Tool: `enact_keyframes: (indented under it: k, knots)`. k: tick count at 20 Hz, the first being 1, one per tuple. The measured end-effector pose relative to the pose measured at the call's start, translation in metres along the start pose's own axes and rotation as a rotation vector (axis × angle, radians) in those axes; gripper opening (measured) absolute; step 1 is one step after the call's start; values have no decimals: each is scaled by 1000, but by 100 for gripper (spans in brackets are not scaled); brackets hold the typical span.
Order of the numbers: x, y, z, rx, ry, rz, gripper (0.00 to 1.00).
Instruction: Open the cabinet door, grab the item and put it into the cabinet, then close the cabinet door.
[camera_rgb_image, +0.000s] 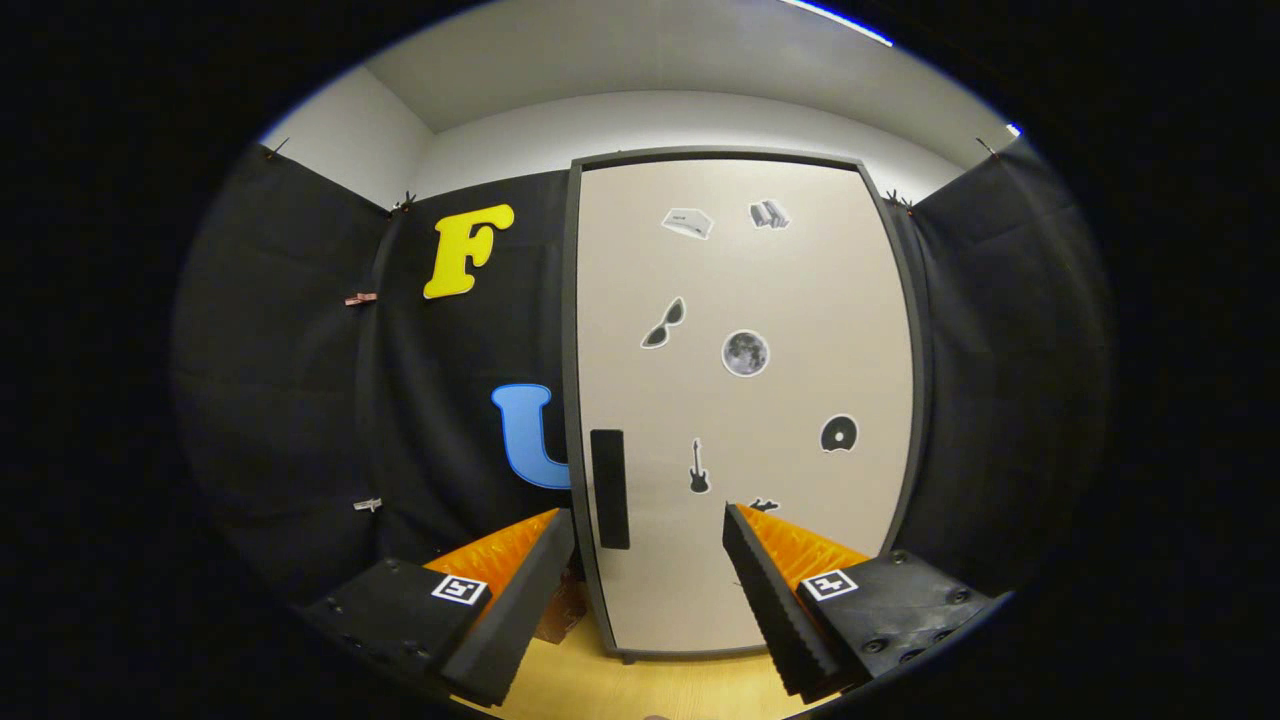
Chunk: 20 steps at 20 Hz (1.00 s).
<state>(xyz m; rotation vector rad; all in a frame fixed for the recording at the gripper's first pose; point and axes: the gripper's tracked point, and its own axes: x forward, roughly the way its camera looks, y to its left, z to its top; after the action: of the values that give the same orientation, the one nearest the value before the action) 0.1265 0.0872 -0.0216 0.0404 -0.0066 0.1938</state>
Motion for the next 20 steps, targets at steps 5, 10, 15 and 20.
enact_keyframes:
  k: [5,10,15,20]
  knots:
    - [45,20,-20,-4,12,21,98]
    - [75,26,-29,-42,-6,-2,98]
    - [102,20,-38,-30,2,-36,95]
    - [128,17,-52,-45,18,-68,86]
